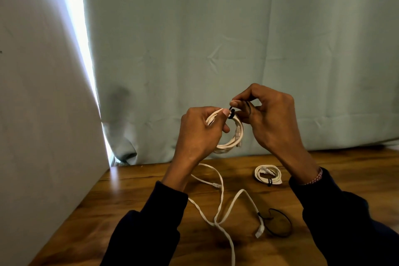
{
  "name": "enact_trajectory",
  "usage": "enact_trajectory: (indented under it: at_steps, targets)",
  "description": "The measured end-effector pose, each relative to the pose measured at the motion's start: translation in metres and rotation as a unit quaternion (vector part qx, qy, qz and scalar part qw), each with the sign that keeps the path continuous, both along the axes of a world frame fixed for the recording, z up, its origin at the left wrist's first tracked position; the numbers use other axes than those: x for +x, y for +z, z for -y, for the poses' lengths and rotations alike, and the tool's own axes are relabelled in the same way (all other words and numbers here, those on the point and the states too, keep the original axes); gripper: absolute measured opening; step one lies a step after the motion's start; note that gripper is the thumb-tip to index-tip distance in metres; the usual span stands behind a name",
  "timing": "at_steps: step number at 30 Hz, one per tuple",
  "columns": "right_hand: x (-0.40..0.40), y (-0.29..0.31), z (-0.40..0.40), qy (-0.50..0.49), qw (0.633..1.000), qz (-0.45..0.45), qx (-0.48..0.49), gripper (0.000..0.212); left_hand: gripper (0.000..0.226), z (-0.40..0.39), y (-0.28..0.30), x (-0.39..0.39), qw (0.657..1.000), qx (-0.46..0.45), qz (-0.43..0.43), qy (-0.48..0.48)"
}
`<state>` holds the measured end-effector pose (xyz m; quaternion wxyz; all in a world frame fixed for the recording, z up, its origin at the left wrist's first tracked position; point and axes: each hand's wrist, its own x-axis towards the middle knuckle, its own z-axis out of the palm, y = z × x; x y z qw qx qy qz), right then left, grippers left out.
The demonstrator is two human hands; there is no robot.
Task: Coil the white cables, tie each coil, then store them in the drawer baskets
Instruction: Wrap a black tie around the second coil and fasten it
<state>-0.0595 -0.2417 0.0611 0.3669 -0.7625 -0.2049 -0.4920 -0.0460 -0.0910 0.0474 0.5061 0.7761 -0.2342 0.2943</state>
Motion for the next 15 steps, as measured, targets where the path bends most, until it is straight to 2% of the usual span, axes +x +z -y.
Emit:
enact_trajectory:
  at_steps: [7, 12, 15]
  targets:
    - [-0.011, 0.004, -0.002, -0.037, 0.995, 0.044, -0.077, 0.007, 0.018, 0.003, 0.001, -0.003, 0.995, -0.092, -0.011, -0.025]
    - [-0.010, 0.001, -0.008, -0.064, 0.973, 0.091, -0.201, 0.008, 0.017, -0.001, 0.002, 0.003, 0.984, -0.166, -0.048, -0.050]
    - [-0.012, 0.000, -0.012, -0.085, 0.968, 0.082, -0.223, 0.012, 0.016, -0.003, 0.003, 0.003, 0.975, -0.201, -0.075, -0.060]
